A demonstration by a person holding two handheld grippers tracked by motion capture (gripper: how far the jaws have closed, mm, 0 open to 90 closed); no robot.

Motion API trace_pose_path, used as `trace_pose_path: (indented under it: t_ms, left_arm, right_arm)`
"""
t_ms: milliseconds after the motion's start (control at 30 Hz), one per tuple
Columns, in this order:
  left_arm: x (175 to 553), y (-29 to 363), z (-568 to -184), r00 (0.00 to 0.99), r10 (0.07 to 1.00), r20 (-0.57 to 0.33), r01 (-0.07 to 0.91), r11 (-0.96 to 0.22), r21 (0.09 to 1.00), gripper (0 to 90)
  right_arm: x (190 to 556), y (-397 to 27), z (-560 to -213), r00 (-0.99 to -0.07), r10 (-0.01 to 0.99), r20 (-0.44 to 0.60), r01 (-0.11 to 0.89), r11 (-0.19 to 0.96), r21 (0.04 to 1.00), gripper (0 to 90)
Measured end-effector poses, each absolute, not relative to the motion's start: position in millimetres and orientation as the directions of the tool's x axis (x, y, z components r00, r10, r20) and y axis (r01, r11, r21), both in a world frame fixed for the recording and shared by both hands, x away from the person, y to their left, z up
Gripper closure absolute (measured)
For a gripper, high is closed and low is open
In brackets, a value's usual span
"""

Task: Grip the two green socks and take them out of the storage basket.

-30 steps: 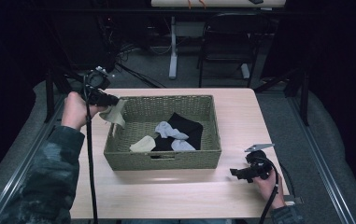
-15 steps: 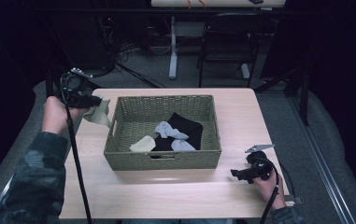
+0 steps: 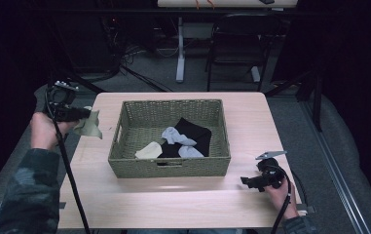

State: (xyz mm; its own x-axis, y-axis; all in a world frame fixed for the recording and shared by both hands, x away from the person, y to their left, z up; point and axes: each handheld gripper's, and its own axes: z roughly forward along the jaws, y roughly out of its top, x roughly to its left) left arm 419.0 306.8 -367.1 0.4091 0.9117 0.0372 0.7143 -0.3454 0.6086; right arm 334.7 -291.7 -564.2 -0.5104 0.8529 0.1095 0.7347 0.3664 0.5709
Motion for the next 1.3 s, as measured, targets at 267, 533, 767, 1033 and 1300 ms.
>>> trace_pose_path:
  t_ms: [267, 533, 767, 1033, 1300]
  left_arm:
    - [415.8, 318.4, -385.8, 0.373, 0.928, 0.010, 0.735, -0.302, 0.607, 83.9]
    - [413.4, 326.5, -408.4, 0.347, 0.938, -0.002, 0.760, -0.279, 0.587, 83.9]
    - [413.4, 329.4, -425.7, 0.336, 0.942, -0.011, 0.779, -0.271, 0.565, 83.9]
    - [414.0, 328.5, -442.8, 0.334, 0.943, -0.019, 0.795, -0.271, 0.543, 83.9]
    - [411.5, 327.8, -471.1, 0.314, 0.948, -0.047, 0.817, -0.245, 0.522, 83.8]
  right_arm:
    - [332.6, -292.5, -563.3, -0.507, 0.855, 0.110, 0.731, 0.358, 0.581, 9.0]
    - [332.0, -291.2, -564.2, -0.513, 0.851, 0.111, 0.733, 0.368, 0.572, 9.1]
    - [333.0, -290.5, -564.8, -0.512, 0.852, 0.108, 0.735, 0.370, 0.568, 9.1]
    - [332.6, -292.6, -563.2, -0.514, 0.851, 0.107, 0.732, 0.370, 0.572, 9.1]
    - [334.3, -288.3, -565.1, -0.523, 0.844, 0.115, 0.731, 0.376, 0.569, 9.1]
